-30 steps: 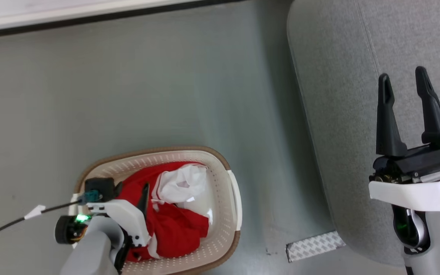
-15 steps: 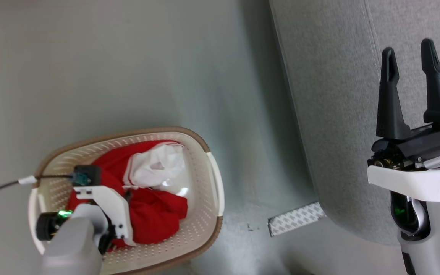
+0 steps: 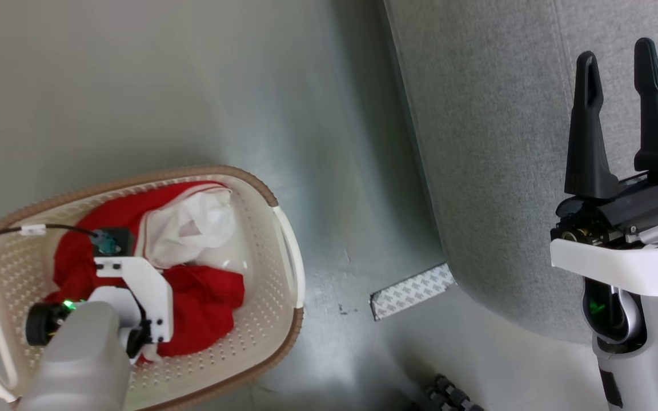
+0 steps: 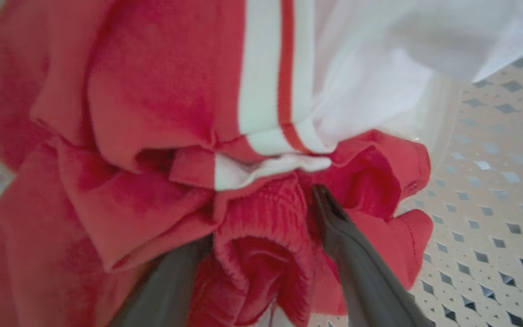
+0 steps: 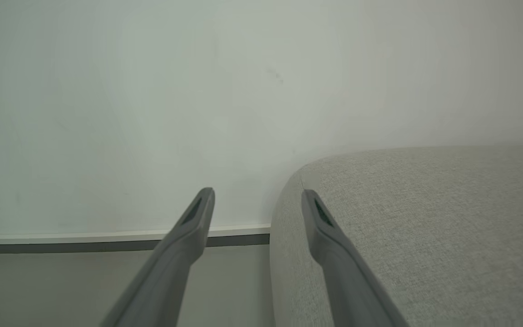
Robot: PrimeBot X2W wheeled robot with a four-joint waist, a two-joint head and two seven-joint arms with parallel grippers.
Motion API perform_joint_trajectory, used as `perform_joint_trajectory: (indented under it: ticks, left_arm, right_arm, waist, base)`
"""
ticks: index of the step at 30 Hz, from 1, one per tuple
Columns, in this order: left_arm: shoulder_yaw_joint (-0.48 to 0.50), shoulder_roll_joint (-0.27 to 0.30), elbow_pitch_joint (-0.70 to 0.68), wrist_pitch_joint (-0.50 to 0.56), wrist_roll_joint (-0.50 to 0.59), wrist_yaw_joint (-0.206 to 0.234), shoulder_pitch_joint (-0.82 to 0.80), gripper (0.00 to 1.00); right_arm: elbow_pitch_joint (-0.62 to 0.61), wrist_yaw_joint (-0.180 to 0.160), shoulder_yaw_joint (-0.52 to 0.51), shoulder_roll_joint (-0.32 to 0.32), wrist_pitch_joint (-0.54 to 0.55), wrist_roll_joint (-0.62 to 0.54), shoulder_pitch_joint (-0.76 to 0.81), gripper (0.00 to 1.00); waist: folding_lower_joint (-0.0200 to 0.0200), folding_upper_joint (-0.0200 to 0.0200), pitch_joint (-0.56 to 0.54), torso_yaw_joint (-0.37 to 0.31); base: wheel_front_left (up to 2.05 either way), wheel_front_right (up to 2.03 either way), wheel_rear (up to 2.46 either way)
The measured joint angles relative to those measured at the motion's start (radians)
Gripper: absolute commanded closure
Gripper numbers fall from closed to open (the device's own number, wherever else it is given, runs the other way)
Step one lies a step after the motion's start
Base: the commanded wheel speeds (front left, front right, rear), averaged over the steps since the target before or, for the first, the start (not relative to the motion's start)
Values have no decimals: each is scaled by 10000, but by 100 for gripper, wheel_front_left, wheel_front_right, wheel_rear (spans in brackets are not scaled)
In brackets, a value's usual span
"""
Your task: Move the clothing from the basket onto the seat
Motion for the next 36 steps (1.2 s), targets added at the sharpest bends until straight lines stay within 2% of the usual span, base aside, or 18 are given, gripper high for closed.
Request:
perform_joint_trajectory:
  ticks: [5,6,8,16,23,29,36]
  left_arm:
    - [-163,163,6,171,46,81,-158,0]
    - [-163,167,8,173,44,88,-198,29]
    - [-138,182,12,128,15,90,-253,100]
    - [-115,161,27,-360,-232,-105,-278,100]
    - [-40,-157,31,-533,-577,-221,-113,100]
    - [102,-504,33,-905,-909,-359,445,100]
    - [-192,-968,33,-1762,-1317,-575,1131,100]
  right_arm:
    - [-40,0,-29,0,0,75,-60,0]
    - [-48,0,-35,2,0,88,-68,0]
    - [-54,0,-44,4,0,98,-81,0]
    - [-8,-2,-17,6,0,130,-206,0]
    - [159,0,-61,10,0,-56,-217,0]
    - [290,0,15,19,0,-178,-153,0]
    - [662,0,88,-167,0,-389,379,0]
  waist:
    - [0,0,399,-141]
    - [0,0,458,-136]
    - [1,0,531,-108]
    - [0,0,356,-27]
    - [1,0,-236,167]
    - [0,0,-1205,366]
    - [-2,0,-2936,794]
  base:
    - [0,0,0]
    - [0,0,0]
    - [0,0,0]
    - [0,0,0]
    - [0,0,0]
    - [0,0,0]
    - [0,0,0]
